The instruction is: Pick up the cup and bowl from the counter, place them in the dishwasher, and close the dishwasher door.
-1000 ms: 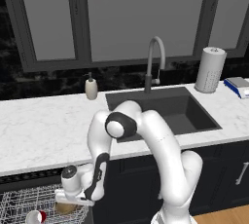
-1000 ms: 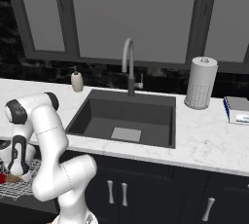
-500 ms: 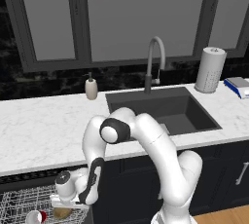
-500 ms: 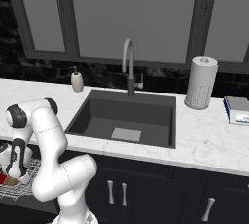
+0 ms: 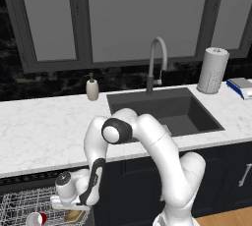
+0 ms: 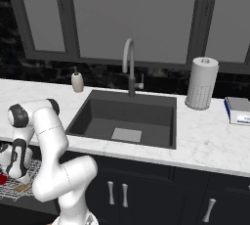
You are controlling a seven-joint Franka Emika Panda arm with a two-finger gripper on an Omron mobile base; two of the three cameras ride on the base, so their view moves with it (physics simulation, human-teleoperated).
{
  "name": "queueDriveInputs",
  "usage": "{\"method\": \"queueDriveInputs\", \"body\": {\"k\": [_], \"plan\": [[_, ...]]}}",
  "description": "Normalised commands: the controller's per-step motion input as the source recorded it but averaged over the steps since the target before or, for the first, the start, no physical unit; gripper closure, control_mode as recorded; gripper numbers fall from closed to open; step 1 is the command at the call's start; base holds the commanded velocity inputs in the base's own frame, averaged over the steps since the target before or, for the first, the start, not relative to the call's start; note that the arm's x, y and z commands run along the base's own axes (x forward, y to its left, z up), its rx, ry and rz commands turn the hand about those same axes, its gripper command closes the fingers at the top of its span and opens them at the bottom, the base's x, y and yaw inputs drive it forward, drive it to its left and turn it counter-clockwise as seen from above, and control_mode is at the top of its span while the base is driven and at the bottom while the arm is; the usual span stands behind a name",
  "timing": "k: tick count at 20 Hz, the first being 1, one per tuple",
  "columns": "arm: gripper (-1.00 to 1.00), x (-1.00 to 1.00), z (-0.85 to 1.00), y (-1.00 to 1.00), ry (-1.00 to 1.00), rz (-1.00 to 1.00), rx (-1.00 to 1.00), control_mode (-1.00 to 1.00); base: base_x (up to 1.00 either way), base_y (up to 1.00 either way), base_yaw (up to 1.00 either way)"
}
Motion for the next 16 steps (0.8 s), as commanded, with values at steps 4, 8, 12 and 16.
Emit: {"method": "queueDriveInputs", "body": {"k": [4,8,12,16], "plan": [[-1.0,0.0,0.0,0.0,0.0,0.0,0.0,-1.0,0.0,0.0,0.0],[-1.0,-0.06,0.16,0.0,-0.01,0.0,0.0,-1.0,0.0,0.0,0.0],[-1.0,-0.6,0.86,0.0,-0.11,0.03,0.0,-1.0,0.0,0.0,0.0],[-1.0,-0.51,0.68,0.0,-0.12,0.09,0.0,-1.0,0.0,0.0,0.0]]}}
